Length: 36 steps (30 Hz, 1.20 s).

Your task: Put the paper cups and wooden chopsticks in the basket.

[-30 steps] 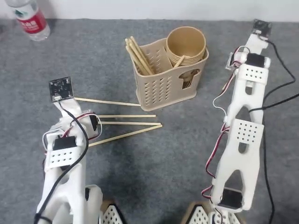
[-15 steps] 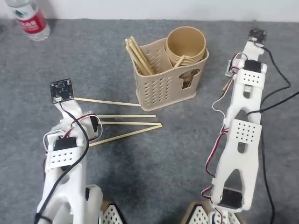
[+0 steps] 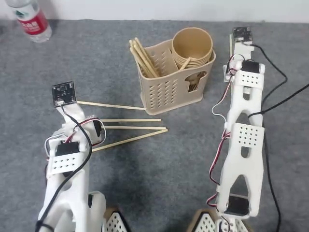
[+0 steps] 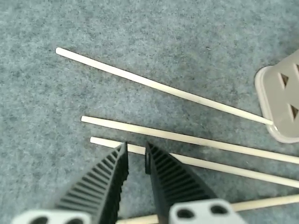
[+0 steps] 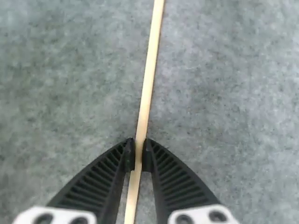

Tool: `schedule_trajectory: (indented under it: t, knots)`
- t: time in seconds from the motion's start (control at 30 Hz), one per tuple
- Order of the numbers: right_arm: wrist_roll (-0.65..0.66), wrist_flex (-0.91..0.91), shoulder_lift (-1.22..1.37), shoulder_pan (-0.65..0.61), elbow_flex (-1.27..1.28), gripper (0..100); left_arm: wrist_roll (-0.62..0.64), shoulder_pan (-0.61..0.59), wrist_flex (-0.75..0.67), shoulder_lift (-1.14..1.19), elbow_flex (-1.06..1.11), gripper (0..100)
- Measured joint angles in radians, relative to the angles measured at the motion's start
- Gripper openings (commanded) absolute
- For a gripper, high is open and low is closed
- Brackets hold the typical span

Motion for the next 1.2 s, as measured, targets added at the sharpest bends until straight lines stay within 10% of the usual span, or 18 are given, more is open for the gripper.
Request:
schedule_trajectory:
  t: [0.63,1.2]
  knots:
    - [0.163,0.509,-0.057,0.129,-0.253,0.8,0.0,0.0,0.0,0.0,0.0,5]
    - [0.063,0.548,-0.658,0.13,-0.282,0.8,0.0,0.0,0.0,0.0,0.0,5]
